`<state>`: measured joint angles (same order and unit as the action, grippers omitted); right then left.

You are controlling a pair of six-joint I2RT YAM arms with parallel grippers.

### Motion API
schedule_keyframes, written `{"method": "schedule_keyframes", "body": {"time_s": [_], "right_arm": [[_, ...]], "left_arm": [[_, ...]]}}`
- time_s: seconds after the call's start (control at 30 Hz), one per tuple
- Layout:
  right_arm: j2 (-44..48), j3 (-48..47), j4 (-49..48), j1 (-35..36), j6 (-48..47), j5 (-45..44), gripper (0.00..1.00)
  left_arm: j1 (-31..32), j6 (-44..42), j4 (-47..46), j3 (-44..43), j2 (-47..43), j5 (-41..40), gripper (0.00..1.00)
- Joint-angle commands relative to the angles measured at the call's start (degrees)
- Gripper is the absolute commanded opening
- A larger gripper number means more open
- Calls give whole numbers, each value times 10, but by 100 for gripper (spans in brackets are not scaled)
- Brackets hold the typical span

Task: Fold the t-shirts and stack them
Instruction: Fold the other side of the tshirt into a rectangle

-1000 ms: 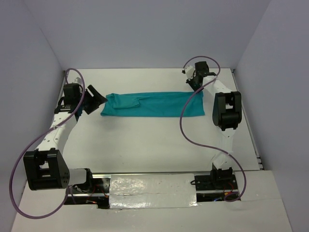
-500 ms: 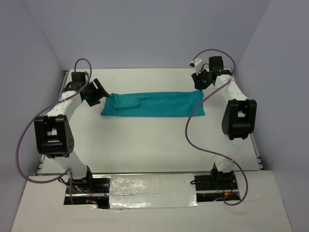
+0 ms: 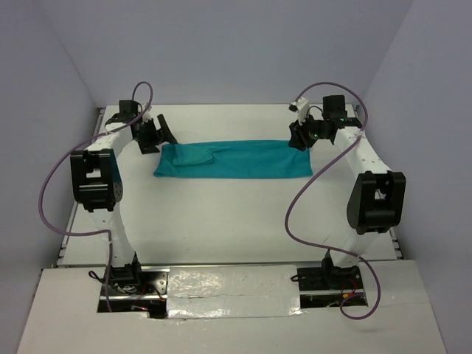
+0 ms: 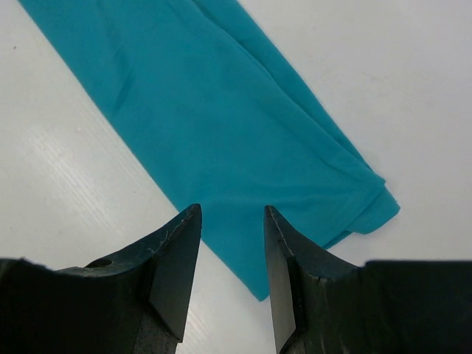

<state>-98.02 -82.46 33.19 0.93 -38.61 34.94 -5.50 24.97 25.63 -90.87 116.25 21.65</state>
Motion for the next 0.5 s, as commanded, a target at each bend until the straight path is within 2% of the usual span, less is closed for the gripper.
{"method": "schedule_keyframes", "body": {"time_s": [0.0, 0.23, 0.47], "right_arm": [[7, 1, -7, 2, 3, 26, 47], [5, 5, -7, 2, 9, 33, 47], [5, 12, -9, 2, 12, 34, 47]], "left_arm": [[-2, -38, 12, -30, 30, 48, 100], [-2, -52, 7, -34, 53, 76, 99], [-2, -68, 25, -22, 73, 52, 99]]}}
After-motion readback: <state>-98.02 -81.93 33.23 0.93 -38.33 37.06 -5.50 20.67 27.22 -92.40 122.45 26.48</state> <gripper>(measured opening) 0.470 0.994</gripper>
